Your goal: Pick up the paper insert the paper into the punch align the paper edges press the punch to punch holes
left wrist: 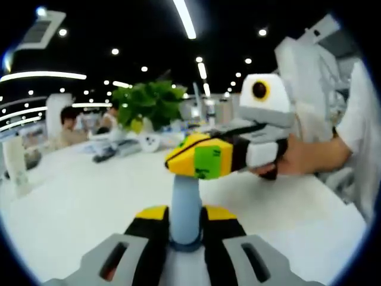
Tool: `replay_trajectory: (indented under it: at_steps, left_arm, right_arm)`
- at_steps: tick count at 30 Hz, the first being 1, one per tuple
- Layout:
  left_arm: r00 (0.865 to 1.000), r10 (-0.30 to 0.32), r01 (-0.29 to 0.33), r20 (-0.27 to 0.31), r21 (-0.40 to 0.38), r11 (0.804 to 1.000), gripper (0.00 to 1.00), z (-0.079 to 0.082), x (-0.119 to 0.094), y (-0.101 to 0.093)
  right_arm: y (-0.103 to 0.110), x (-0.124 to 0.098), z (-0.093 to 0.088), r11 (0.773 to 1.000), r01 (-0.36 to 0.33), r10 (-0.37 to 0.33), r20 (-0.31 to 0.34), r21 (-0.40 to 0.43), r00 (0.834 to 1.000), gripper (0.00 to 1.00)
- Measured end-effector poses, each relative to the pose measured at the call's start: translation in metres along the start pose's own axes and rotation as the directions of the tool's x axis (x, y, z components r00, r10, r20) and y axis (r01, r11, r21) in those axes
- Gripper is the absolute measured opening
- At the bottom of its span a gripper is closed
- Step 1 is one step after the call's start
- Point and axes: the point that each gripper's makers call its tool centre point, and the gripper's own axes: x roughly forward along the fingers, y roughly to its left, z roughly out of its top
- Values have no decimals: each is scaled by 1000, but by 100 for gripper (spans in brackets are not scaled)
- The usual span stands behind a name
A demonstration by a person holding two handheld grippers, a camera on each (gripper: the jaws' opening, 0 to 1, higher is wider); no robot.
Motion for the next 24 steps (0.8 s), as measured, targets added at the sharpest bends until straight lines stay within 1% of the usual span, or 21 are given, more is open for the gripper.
replay_trajectory:
  at_steps: [5, 12, 13, 14, 15, 16, 20, 22, 24]
  left_arm:
    - [1000, -1, 1, 0, 0, 1000, 24, 0, 0, 0]
    - [1000, 0, 0, 0, 3, 1000, 24, 0, 0, 0]
    - [1000, 0, 0, 0, 4, 1000, 24, 0, 0, -1]
    - [1000, 0, 0, 0, 3, 1000, 24, 0, 0, -1]
    - [1000, 0, 0, 0, 3, 1000, 24, 0, 0, -1]
    - [1000, 0, 0, 0, 3, 1000, 24, 0, 0, -1]
    - [1000, 0, 0, 0, 3, 1000, 24, 0, -1, -1]
    - [1000, 0, 0, -1, 3, 1000, 24, 0, -1, -1]
    - [1000, 1, -1, -1, 4, 1000, 24, 0, -1, -1]
  right_arm:
    - [-2, 0, -1, 999, 15, -14, -26, 50, 1000, 3]
    - [-4, -1, -4, 991, 68, -56, -102, 117, 993, 2]
    - [-5, -3, -8, 987, 88, -71, -126, 132, 989, 2]
    - [-7, -3, -12, 988, 98, -80, -150, 118, 985, 2]
    - [-6, -3, -11, 987, 96, -78, -140, 131, 987, 2]
    - [-7, -4, -11, 985, 101, -80, -146, 143, 986, 2]
    - [-7, -4, -12, 983, 113, -90, -154, 146, 984, 1]
    - [-8, -5, -14, 979, 116, -91, -146, 169, 985, 1]
    - [-11, -6, -19, 973, 126, -96, -155, 195, 983, 1]
